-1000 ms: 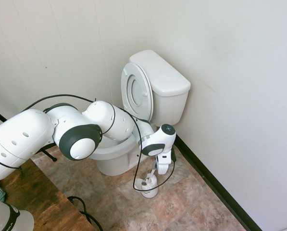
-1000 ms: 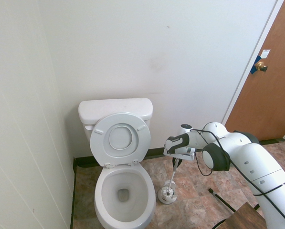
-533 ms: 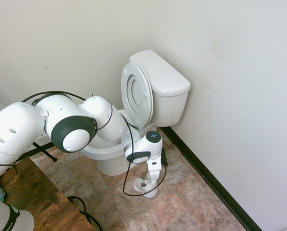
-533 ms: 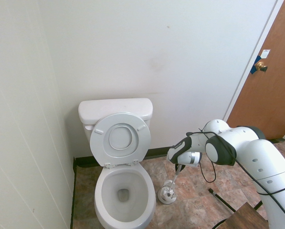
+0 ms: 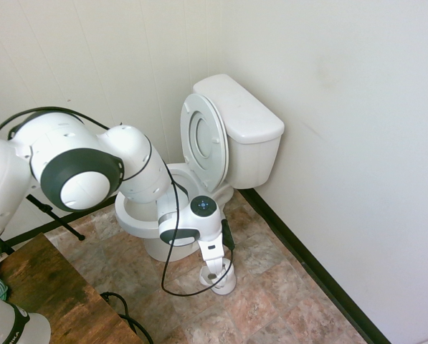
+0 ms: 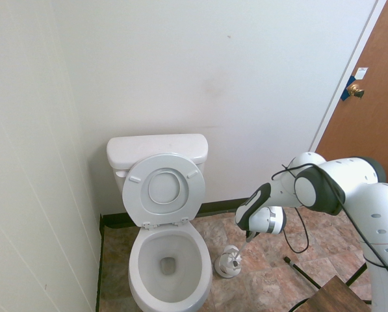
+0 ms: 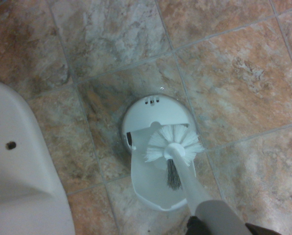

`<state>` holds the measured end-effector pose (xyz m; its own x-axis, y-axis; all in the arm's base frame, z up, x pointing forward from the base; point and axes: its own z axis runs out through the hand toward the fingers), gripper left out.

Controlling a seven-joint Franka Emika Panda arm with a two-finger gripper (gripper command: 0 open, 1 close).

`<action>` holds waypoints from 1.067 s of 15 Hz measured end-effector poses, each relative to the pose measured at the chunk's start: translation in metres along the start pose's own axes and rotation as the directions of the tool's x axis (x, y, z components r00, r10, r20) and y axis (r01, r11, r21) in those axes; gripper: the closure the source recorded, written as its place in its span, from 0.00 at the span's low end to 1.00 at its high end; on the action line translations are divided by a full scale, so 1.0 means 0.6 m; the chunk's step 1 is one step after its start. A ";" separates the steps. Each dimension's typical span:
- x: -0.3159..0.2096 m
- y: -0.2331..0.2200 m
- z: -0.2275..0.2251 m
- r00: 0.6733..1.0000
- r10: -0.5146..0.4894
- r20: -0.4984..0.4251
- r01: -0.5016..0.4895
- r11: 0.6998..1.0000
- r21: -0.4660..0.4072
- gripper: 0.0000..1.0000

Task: Clean the toilet

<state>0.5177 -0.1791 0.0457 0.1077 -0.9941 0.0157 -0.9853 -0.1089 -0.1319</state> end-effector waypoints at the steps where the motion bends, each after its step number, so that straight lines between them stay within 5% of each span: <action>1: 0.001 0.013 -0.029 1.000 -0.004 -0.002 0.004 1.000 0.008 1.00; 10: -0.037 0.094 -0.305 0.997 -0.056 -0.047 0.061 0.990 0.129 1.00; 16: -0.179 0.062 -0.469 0.976 -0.203 -0.084 0.209 0.975 0.074 1.00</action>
<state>0.4323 -0.0760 0.3180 0.2937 -0.9476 0.1258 -0.9284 -0.3141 -0.1983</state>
